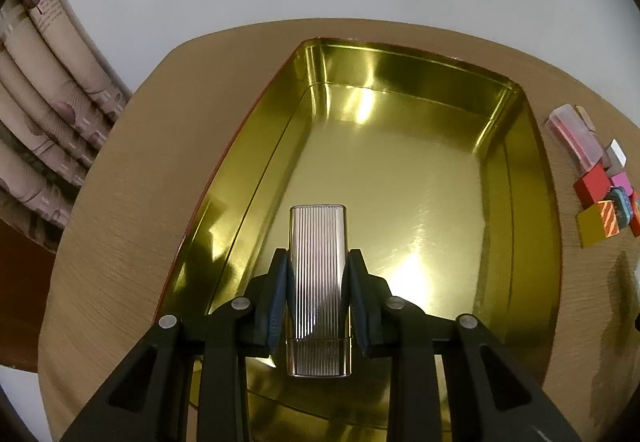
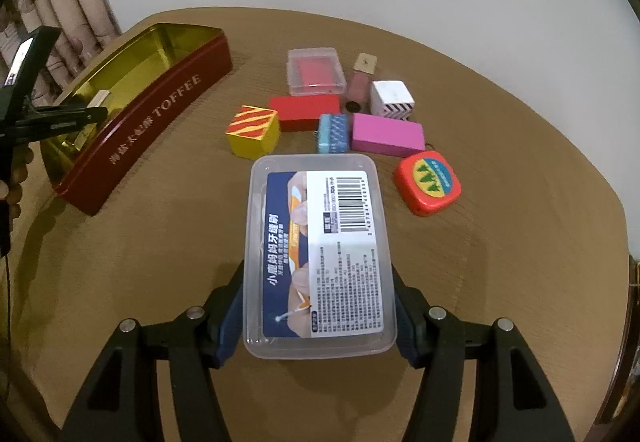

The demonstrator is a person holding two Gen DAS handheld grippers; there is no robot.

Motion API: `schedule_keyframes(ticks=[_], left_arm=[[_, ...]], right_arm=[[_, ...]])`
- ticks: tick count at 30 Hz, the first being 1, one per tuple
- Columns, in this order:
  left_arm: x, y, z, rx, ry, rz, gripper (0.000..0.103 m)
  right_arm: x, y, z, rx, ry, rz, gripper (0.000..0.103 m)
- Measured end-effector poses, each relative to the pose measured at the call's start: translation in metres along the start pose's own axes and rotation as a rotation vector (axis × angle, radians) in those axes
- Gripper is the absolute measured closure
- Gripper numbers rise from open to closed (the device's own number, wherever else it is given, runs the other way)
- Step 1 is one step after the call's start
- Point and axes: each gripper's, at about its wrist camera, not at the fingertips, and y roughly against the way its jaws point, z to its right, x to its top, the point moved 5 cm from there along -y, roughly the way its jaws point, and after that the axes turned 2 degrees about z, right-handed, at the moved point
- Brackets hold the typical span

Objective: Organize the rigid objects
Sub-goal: 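Carry the silver bar into the tin and open the left tool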

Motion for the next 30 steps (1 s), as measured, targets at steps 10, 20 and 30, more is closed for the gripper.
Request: schedule_keyframes(ticks=[10,20,30], left_arm=[[0.000,0.000,0.007,0.038,-0.031,0.028,0.074],[0.002,0.033,0.009,0.020,-0.028,0.100,0.072],[-0.015,0.088,-0.015,0.038,0.031,0.190,0.057]], right_arm=[[-0.001,0.008,-0.021,0.034,0.030,0.008,0.040],[0.014,0.013,-0.043,0.057,0.061,0.034,0.040],[0.047,0.021,-0.084,0.109,0.116,0.084,0.040]])
